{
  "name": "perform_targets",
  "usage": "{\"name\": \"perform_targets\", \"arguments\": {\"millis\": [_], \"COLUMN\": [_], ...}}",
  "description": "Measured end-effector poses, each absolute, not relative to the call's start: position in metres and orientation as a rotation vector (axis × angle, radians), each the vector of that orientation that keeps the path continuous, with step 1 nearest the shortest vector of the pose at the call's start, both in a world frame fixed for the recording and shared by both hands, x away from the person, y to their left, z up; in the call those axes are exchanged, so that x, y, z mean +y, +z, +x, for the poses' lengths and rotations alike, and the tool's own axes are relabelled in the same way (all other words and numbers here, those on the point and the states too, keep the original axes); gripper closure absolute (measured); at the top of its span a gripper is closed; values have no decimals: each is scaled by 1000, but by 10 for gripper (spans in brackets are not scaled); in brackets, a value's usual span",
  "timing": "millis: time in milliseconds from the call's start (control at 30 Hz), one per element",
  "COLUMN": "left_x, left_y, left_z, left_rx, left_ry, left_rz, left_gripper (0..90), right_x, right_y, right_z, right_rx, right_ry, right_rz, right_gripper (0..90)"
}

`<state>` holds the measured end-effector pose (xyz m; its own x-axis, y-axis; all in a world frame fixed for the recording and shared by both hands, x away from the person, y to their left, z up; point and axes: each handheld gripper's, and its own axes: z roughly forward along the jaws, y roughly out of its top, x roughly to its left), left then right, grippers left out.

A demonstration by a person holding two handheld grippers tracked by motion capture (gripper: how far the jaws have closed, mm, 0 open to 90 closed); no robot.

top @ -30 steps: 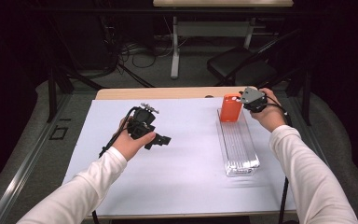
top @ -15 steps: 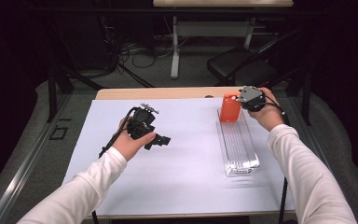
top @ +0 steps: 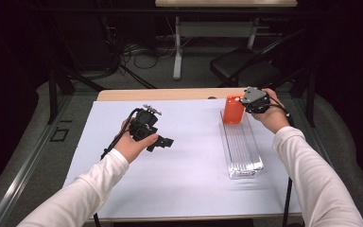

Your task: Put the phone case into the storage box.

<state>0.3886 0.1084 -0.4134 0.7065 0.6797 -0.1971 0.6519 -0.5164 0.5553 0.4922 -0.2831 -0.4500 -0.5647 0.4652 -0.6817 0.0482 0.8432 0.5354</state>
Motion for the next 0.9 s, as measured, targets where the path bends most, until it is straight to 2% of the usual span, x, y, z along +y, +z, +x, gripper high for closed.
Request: {"name": "perform_targets", "arguments": {"millis": [333, 900], "left_x": [106, 104], "left_y": [-411, -410], "left_z": [388, 389], "left_rx": [1003, 1011], "left_ry": [58, 56], "left_rz": [2302, 2282], "left_gripper": [190, 166], "right_x": [-277, -278], "right_y": [-440, -427], "right_z": [484, 469], "right_rx": [2102, 2082], "right_ry": [645, 665], "right_rz": [433, 580], "right_gripper": [406, 267]}}
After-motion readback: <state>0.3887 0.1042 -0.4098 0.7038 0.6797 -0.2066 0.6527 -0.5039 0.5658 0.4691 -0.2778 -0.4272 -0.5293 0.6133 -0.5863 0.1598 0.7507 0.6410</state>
